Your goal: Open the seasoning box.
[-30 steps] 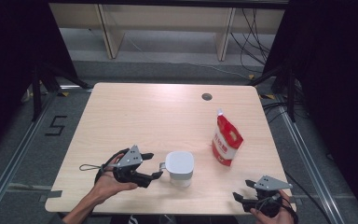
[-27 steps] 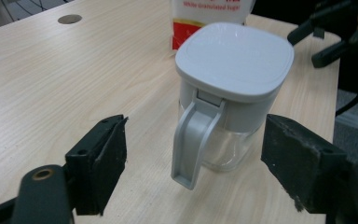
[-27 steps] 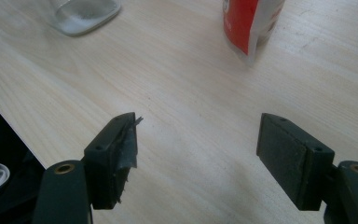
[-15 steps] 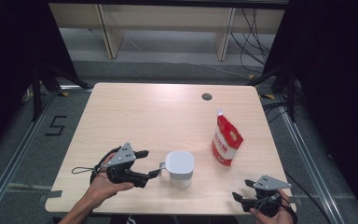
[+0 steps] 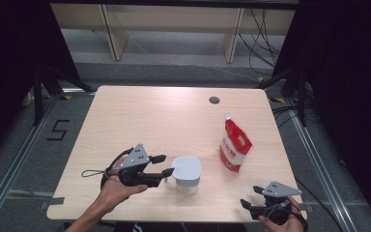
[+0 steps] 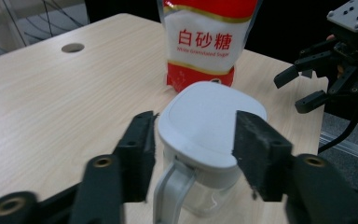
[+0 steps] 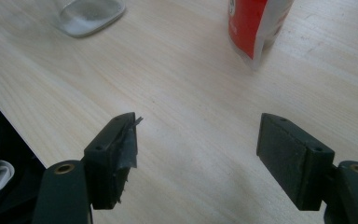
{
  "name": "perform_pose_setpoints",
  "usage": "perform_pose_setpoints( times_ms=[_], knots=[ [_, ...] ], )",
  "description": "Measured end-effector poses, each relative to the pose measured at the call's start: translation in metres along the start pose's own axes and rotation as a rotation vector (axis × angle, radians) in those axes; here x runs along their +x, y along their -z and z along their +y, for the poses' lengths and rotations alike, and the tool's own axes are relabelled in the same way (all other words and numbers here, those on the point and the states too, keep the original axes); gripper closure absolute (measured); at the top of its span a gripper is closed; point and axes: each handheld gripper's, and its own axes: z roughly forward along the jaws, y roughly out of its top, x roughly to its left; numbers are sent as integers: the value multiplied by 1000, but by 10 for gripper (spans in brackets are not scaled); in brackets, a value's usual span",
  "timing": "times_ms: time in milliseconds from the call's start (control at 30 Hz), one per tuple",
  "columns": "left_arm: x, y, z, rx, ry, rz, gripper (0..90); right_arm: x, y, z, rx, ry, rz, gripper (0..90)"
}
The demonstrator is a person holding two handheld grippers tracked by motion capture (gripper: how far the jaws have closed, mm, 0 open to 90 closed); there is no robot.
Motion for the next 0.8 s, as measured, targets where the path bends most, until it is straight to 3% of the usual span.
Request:
perform_pose_setpoints(
  times_ms=[33,67,133,233,267,333,400,467,500,600,700,800],
  knots=[
    [-1,-1,1,-4,-4,20,606,0,0,0,0,1,3,298],
    [-1,-2,2,-5,-16,31,606,3,0,0,10,-26,6,298],
    [-2,-4,4,-18,-35,58,692,1,-1,2,-3,13,4,298],
    [-2,-8,3,-2,-43,61,783,6,-1,3,11,-11,12,298],
    [-2,-9,3,-4,-43,55,803,5,-1,4,-6,15,1,298],
    [-1,-12,0,10,-44,58,841,6,-2,4,-1,16,10,296],
    [-1,-15,-3,14,-32,48,859,8,-2,5,-11,5,9,294],
    [-1,-17,-5,29,-27,51,863,7,-2,6,-18,37,10,293],
    [0,-18,-6,30,-28,38,864,10,-2,5,-9,2,13,293],
    [-2,-21,-9,41,-35,42,874,10,-3,6,-14,8,18,293],
    [-3,-20,-9,47,-34,46,874,9,-4,8,-36,52,25,293],
    [-3,-19,-9,46,-46,48,875,12,-3,8,-44,30,42,275]
  ],
)
